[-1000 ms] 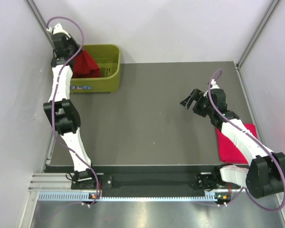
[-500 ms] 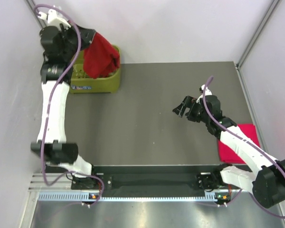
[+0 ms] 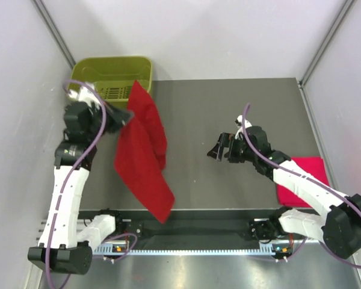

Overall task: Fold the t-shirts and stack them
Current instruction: Move the tshirt to the center of the board, then flatten the tshirt out

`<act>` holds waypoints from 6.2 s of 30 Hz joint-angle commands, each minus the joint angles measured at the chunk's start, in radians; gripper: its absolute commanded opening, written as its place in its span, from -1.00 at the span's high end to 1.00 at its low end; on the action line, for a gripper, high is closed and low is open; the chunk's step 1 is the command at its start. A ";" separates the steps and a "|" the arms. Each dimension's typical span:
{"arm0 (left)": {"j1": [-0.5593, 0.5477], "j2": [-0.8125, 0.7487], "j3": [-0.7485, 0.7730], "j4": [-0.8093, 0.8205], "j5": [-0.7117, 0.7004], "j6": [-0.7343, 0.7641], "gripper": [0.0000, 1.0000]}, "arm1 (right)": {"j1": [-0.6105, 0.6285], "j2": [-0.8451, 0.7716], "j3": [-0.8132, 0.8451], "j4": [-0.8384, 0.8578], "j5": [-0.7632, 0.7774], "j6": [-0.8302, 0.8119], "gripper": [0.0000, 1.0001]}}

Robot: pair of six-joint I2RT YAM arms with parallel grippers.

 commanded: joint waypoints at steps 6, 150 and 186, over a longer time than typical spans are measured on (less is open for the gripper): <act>0.001 -0.197 -0.298 -0.536 -0.342 0.126 1.00 | 0.175 0.125 0.013 0.245 0.008 0.035 -0.99; -0.139 -0.030 -0.814 -0.268 -0.140 -0.125 1.00 | -0.128 0.162 0.010 -0.227 0.068 -0.134 0.39; -0.139 -0.093 0.226 -0.506 -0.780 0.156 1.00 | -0.095 0.197 -0.055 0.081 -0.199 0.099 -0.05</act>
